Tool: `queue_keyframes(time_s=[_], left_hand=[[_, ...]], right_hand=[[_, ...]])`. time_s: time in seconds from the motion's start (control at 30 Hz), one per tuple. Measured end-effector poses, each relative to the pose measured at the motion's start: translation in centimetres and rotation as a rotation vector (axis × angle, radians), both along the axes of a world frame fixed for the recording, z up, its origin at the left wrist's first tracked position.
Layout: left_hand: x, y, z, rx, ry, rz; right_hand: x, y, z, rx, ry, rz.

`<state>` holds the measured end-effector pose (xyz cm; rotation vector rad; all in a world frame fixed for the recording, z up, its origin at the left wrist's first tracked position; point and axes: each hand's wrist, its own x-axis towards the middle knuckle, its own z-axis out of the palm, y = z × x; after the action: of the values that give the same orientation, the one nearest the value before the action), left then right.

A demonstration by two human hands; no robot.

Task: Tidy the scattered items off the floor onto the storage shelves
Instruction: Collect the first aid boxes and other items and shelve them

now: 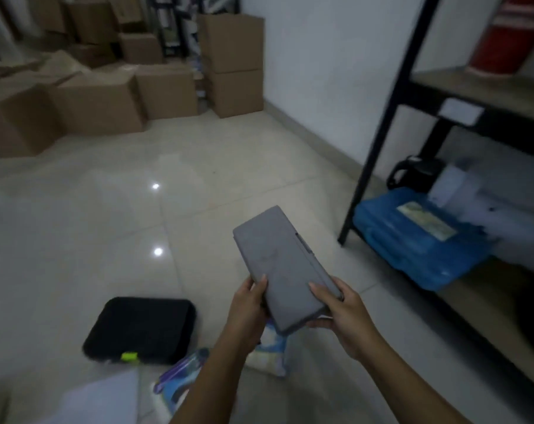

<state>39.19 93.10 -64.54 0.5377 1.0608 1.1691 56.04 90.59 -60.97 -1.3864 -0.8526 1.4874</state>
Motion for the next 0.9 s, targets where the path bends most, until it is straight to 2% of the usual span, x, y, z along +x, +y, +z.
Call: queue_keyframes(time_s=[0.3,0.47,0.53,0.67,0.8,0.9], left_hand=[[15.9,0.3,7.8,0.083,0.060,-0.467],[22.6,-1.5,9.5,0.053,0.209,-0.710],[24.8,-2.1,9.3,-0.002,0.258,-0.785],[28.7,-2.6,7.3,-0.134,0.311,-0.825],[31.9,-1.6,4.9,-0.209,0.164,-0.755],[33.8,-0.1,3.7,-0.255,0.039,-0.724]], right_hand=[[11.1,-7.4,5.9,0.119,-0.031,-0.544],[15.0,-9.5,6.2,0.101,-0.085,-0.780],[16.8,-9.4,6.1,0.069,-0.152,-0.830],[20.3,-7.0,4.7,-0.098,-0.408,-0.869],[22.4,-3.4,3.2,-0.174,-0.583,-0.847],[23.9,-0.7,1.7,-0.218,-0.709,-0.753]])
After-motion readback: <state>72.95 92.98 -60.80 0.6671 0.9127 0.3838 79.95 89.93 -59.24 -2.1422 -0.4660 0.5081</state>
